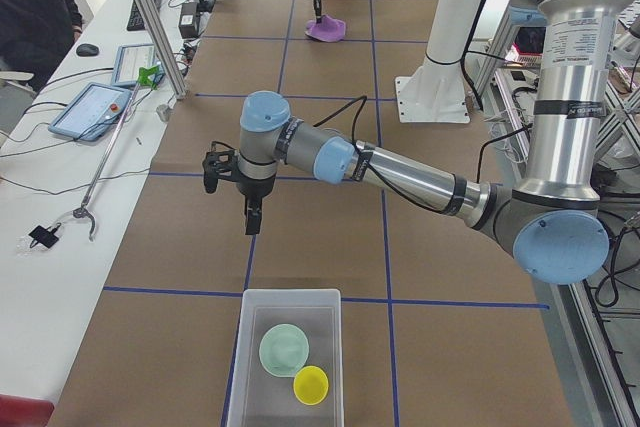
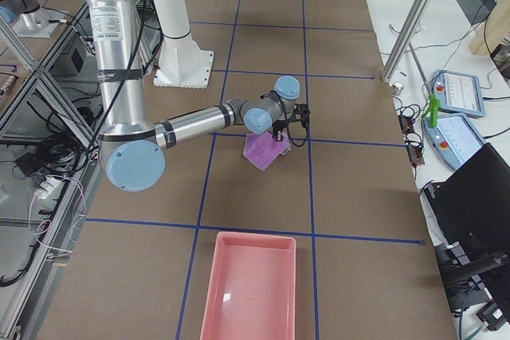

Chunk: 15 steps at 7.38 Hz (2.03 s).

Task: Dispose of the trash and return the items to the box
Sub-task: 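Lift the lavender cloth and carry it over the pink bin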

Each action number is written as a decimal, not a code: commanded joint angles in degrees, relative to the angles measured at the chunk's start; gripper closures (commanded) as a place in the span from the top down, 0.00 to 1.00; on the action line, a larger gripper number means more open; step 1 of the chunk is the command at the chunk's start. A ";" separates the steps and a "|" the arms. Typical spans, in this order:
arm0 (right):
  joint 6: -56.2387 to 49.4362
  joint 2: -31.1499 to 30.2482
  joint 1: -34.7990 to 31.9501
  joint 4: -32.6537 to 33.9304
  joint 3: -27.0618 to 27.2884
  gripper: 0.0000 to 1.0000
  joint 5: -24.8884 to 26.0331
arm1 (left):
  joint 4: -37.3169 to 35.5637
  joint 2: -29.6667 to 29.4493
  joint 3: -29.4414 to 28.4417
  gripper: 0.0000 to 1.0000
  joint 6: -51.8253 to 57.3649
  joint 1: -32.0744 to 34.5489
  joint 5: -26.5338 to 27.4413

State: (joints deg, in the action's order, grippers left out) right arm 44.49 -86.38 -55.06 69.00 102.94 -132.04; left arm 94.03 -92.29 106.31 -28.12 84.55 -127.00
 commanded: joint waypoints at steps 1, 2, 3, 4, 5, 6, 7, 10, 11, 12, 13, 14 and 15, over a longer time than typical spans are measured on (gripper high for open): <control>0.07 -4.82 -7.65 0.26 6.64 0.00 -1.63 | -0.16 -0.26 0.30 0.99 -0.09 -0.09 0.00; -0.80 -6.94 -13.70 0.35 6.92 0.00 -3.47 | -0.33 -0.96 0.21 0.99 -0.26 0.00 0.08; -1.25 -9.05 -18.37 0.35 6.84 0.00 -4.18 | -0.34 -1.40 0.21 0.99 -1.13 -0.44 -0.52; -3.16 -11.68 -22.60 0.61 6.75 0.00 -3.40 | -0.34 -2.01 0.21 0.99 -1.66 -0.62 -2.27; -13.89 -15.71 -29.42 0.79 5.70 0.00 -3.48 | -0.34 -2.02 0.30 0.99 -2.37 -0.62 -2.38; -24.43 -16.79 -35.67 4.35 3.26 0.00 -3.83 | -0.34 -2.20 0.21 0.99 -2.46 -0.62 -2.38; -35.42 -16.89 -40.87 12.13 3.23 0.00 -3.66 | -0.34 -2.20 0.21 0.99 -2.46 -0.71 -2.38; -56.33 -16.28 -48.11 27.04 1.92 0.00 0.47 | -0.25 -2.20 -0.05 0.99 -2.46 -0.71 -2.38; -61.06 -16.10 -49.26 27.07 -2.44 0.00 0.56 | -0.16 -2.20 -0.14 0.99 -2.46 -0.71 -2.38; -65.19 -12.88 -49.53 26.72 -9.96 0.00 0.64 | 0.01 -2.11 -0.31 0.99 -2.46 -1.14 -2.20; -65.58 -9.80 -49.53 26.63 -16.30 0.00 0.56 | 0.28 -2.11 -0.31 0.99 -2.46 -1.84 -2.11; -65.67 -8.21 -49.45 26.63 -19.67 0.00 0.65 | 0.28 -2.02 -0.31 0.99 -2.46 -2.02 -2.03; -65.50 -6.54 -49.45 25.67 -23.27 0.00 0.82 | 0.45 -1.93 -0.31 0.99 -2.37 -2.11 -2.03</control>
State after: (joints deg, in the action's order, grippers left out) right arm -20.78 -95.28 -104.48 95.40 84.77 -131.38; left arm 94.31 -94.31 106.01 -30.57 82.67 -129.07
